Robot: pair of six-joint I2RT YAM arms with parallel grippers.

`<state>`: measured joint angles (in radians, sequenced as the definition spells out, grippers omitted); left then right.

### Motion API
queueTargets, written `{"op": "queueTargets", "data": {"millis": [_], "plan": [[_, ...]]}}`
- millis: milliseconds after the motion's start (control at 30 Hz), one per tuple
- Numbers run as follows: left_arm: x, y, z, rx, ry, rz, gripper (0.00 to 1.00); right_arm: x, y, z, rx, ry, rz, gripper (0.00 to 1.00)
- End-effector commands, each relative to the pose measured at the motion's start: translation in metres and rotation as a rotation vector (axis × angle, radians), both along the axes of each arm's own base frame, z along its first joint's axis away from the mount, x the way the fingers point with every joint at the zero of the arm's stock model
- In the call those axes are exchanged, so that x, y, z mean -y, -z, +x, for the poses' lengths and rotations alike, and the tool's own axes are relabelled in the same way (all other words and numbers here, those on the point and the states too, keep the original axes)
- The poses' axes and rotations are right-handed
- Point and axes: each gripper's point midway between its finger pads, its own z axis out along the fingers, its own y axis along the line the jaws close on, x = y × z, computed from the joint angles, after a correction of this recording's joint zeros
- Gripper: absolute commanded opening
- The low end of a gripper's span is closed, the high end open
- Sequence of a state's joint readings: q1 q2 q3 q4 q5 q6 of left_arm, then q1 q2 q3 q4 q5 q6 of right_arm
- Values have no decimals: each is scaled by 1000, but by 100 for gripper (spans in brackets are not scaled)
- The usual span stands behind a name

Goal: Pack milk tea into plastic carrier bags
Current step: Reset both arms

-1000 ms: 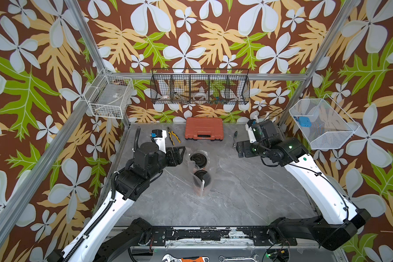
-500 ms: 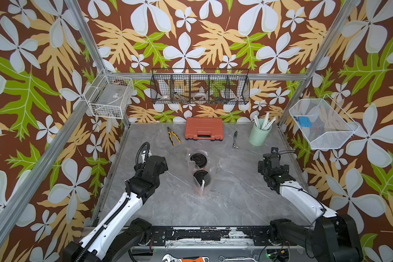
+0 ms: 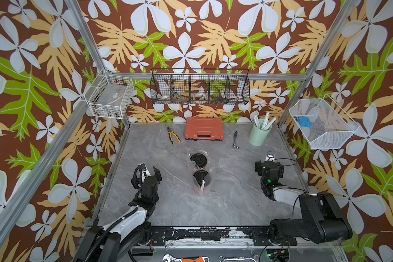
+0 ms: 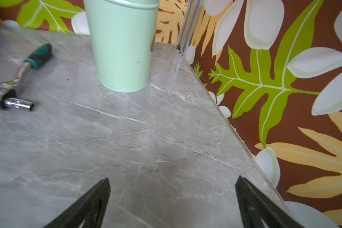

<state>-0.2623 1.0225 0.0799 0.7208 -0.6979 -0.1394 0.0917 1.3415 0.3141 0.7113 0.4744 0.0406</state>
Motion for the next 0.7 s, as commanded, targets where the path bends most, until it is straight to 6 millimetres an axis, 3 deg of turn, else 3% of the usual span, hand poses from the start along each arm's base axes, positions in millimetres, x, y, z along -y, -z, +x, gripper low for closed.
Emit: {"op": "queueTargets", "data": {"millis": [0,100,233,433,667], "plan": [[11,-60,14,272,83,4,100,-22,-30,6,168,-138,47,100],[12,-63,20,320,123,-22,100,-27,-31,1,228,-173,48,100],[7,-50,34,310,140,-56,100,-25,-17,8,219,-161,37,99],[29,-39,58,220,265,-21,100,-23,-13,11,199,-160,59,100],[25,-38,58,216,259,-40,100,-23,-14,11,202,-161,60,100]]}}
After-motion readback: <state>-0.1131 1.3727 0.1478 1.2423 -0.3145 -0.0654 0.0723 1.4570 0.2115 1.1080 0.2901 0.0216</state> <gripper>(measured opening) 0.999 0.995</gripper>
